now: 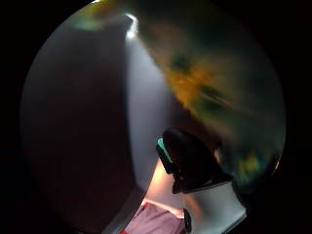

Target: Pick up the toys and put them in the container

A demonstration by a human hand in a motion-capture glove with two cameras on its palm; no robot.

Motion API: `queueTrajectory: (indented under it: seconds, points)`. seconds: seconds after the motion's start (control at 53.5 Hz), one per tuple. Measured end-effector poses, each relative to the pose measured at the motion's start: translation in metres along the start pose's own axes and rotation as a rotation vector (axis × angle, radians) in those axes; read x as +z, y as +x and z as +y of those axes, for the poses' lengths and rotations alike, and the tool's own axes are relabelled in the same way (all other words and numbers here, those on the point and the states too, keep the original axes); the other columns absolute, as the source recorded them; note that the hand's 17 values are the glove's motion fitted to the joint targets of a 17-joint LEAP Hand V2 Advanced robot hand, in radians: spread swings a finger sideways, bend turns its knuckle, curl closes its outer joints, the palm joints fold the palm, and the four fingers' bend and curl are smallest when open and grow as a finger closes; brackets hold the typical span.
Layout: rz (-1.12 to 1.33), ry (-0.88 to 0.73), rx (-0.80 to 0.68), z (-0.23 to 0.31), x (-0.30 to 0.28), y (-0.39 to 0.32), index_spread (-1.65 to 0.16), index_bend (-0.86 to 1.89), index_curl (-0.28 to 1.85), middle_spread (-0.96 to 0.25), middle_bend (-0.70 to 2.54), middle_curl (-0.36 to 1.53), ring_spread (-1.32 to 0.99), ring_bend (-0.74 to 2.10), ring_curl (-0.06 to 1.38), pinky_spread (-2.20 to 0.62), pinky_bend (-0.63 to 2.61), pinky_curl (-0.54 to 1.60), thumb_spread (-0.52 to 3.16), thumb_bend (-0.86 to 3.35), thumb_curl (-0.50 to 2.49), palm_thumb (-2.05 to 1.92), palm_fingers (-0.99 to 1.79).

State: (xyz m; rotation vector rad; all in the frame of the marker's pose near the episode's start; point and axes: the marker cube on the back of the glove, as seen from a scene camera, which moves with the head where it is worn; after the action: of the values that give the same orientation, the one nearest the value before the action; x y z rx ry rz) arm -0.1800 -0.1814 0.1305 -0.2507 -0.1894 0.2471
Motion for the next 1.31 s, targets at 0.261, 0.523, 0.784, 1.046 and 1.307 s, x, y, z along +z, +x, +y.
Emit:
queueTrajectory:
  seconds: [0.261,0.523,0.784,1.046,1.307]
  points:
    - [-0.087,0.025,0.011,-0.001,0.0,-0.002,-0.09,0.07,0.1,-0.08,0.35,0.42,-0.27,1.03,0.49,-0.28,1.16,0.39,1.31,0.03,0.33,0.21,0.51]
    - [-0.256,-0.266,-0.116,0.012,0.003,-0.018,-0.19,0.08,0.01,-0.28,0.58,0.54,-0.37,1.32,0.57,-0.43,1.16,0.39,1.44,0.18,0.38,0.5,0.96]
    - [-0.221,-0.388,-0.185,0.034,0.002,0.003,-0.29,0.25,-0.01,-0.41,0.82,0.73,-0.41,1.3,0.6,-0.43,1.05,0.41,1.05,0.27,0.64,0.83,1.03]
    - [-0.27,-0.334,-0.146,0.07,-0.067,0.024,-0.41,0.54,0.0,-0.46,0.94,0.9,-0.43,1.33,0.65,-0.43,0.99,0.45,0.61,0.25,0.82,0.83,1.07]
    - [-0.301,-0.064,-0.208,0.116,-0.216,0.031,-0.48,0.7,-0.01,-0.49,0.99,1.03,-0.45,1.39,0.72,-0.43,1.05,0.52,0.28,0.27,0.95,0.83,0.94]
